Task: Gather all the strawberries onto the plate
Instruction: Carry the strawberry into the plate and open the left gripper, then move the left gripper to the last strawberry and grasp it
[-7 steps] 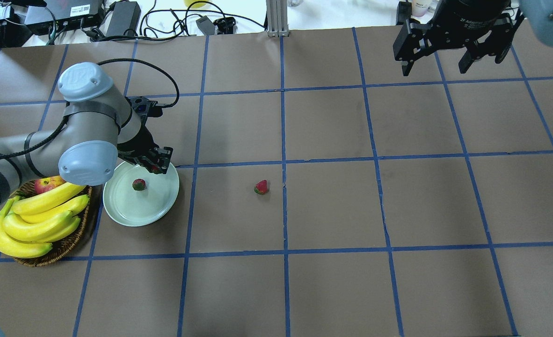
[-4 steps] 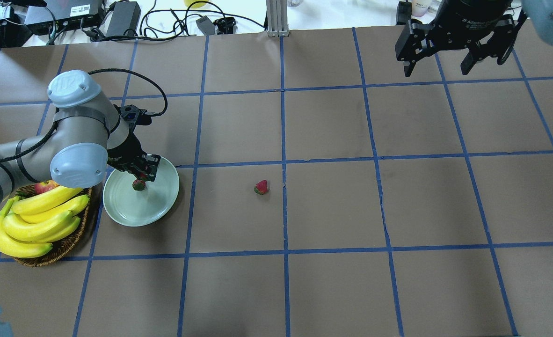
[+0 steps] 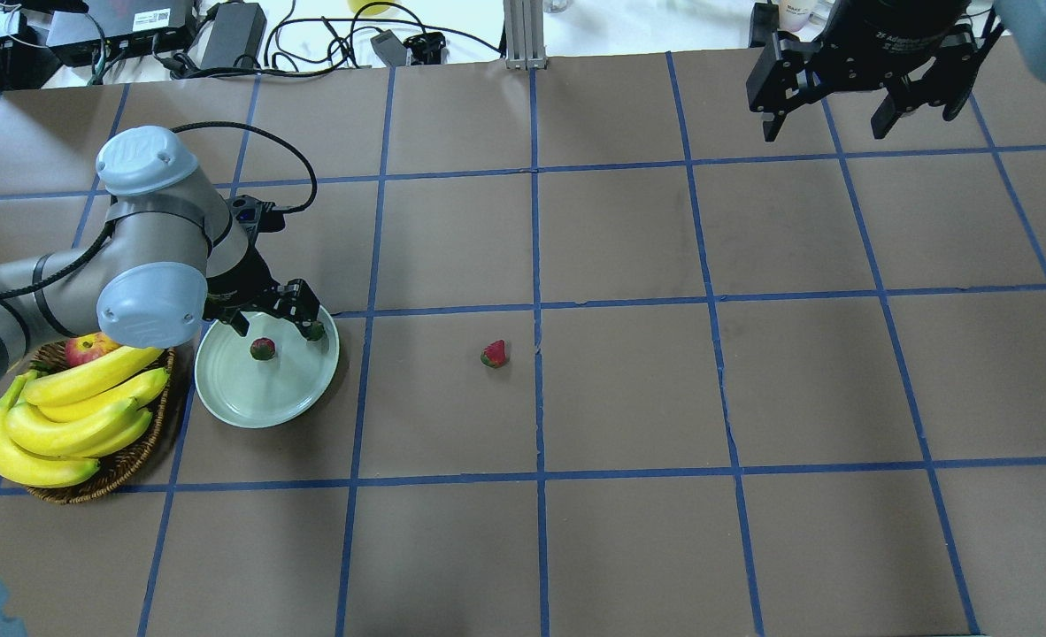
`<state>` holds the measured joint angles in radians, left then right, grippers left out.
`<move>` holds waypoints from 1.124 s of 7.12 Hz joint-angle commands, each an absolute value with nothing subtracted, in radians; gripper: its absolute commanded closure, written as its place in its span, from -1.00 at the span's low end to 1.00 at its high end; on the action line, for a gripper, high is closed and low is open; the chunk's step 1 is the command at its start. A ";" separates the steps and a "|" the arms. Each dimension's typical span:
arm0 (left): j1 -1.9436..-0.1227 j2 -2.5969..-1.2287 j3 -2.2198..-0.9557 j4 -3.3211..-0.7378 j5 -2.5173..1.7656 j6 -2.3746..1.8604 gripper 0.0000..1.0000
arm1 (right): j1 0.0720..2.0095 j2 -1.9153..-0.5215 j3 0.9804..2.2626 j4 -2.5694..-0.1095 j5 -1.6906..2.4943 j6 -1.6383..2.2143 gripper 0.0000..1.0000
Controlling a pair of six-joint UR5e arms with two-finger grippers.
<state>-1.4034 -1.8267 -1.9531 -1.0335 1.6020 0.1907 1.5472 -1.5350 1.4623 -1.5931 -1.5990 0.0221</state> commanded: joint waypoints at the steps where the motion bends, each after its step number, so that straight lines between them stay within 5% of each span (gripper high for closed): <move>1: -1.513 -1.818 -1.835 -1.171 1.603 0.027 -0.82 | 1.549 -1.534 1.462 -1.611 -1.598 0.021 -1.00; 8: -1.888 -1.959 -1.830 -0.844 1.560 0.032 -0.61 | 1.548 -1.525 1.454 -1.623 -1.594 0.015 -1.00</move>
